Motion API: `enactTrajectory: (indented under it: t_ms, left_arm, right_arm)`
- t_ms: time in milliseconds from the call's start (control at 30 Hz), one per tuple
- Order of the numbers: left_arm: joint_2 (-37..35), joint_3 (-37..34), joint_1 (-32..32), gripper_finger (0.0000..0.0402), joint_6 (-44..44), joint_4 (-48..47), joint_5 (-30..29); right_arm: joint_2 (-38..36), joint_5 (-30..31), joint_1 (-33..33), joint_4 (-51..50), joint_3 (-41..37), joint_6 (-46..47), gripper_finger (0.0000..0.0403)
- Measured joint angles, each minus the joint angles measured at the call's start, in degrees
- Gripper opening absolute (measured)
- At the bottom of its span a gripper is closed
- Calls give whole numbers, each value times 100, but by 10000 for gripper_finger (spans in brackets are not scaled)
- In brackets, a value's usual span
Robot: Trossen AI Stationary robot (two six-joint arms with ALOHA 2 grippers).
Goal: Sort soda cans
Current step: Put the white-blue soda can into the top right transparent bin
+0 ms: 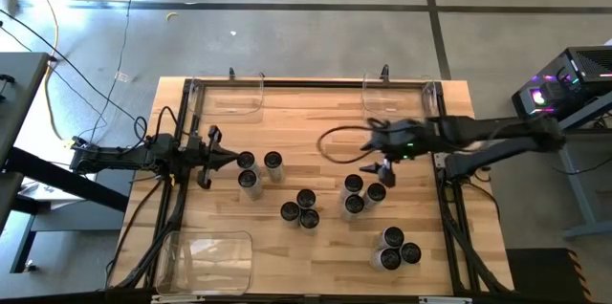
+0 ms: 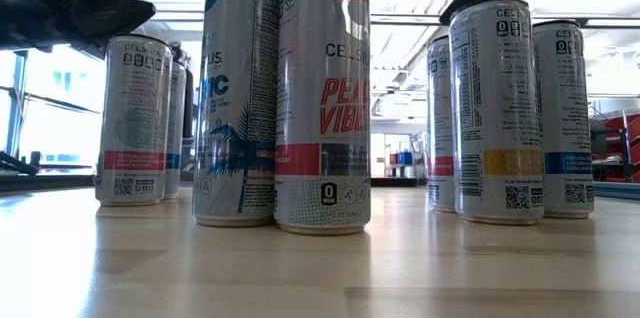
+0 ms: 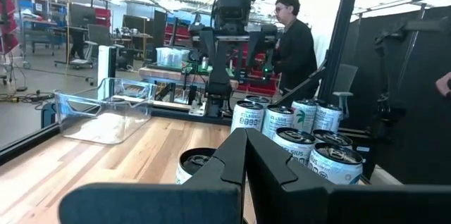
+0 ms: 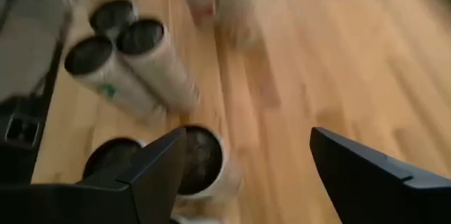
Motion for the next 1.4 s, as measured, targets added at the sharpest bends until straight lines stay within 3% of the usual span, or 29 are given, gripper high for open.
enactTrajectory:
  t_ms: [200, 367, 533, 700, 1400]
  left_arm:
    - [0, 0, 0, 0, 4, 0, -15]
    - [-1, 0, 0, 0, 3, -9, -113]
    - [0, 0, 0, 0, 2, -13, -120]
    - [0, 0, 0, 0, 2, -34, -118]
    - [0, 0, 0, 0, 302, -97, -142]
  right_arm:
    - [1162, -43, 329, -2440, 1563, 438, 298]
    - [1413, 172, 1060, -3276, 1929, 973, 298]
    - [1348, 410, 1570, -3242, 1801, 1693, 298]
    - [1368, 434, 1676, -3220, 1569, 1998, 298]
    - [1372, 412, 1429, -2634, 1118, 1057, 298]
